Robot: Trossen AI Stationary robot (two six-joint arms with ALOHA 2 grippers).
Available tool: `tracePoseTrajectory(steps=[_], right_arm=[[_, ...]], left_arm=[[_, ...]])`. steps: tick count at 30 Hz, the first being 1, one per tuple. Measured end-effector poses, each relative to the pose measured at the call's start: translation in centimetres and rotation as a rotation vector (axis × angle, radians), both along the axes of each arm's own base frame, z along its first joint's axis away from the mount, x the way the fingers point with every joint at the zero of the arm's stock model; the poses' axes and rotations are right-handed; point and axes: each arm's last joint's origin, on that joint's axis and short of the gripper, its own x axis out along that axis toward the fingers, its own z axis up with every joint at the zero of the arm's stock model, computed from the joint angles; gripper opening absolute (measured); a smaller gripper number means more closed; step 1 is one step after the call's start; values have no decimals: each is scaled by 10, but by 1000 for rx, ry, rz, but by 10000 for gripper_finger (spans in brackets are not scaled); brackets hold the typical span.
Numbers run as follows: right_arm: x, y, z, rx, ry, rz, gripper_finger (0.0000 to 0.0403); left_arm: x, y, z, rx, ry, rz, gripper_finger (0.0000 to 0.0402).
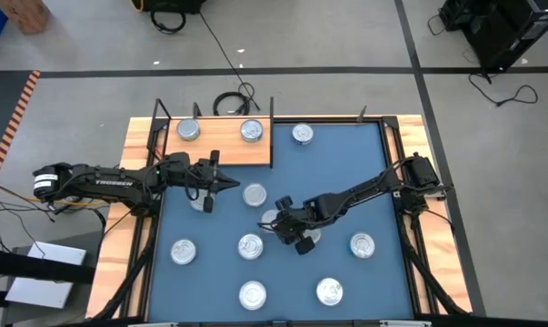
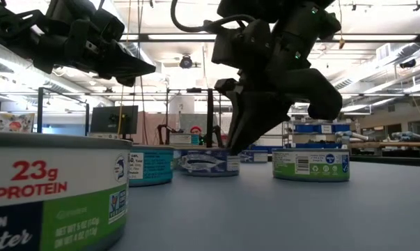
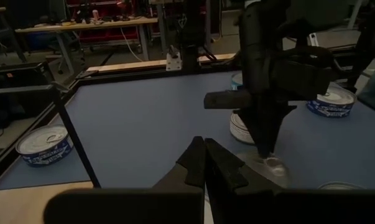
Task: Stack canned seafood by type on shelf
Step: Put the blue tuna can on the shelf
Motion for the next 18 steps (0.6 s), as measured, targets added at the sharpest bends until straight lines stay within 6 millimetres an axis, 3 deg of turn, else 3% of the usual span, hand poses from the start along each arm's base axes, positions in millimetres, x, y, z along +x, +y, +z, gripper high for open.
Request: tracePoseTrajectory(steps=[6, 12, 18], right_arm=[[2, 0, 5, 23, 5, -38, 12], [13, 0, 26, 82, -23, -116, 5], [27, -13, 51, 331, -33, -307, 3]], left_arm=[[0, 0, 0, 0, 0, 0, 6], [0, 0, 0, 0, 0, 0, 6], [0, 0, 0, -3, 0, 1, 6]])
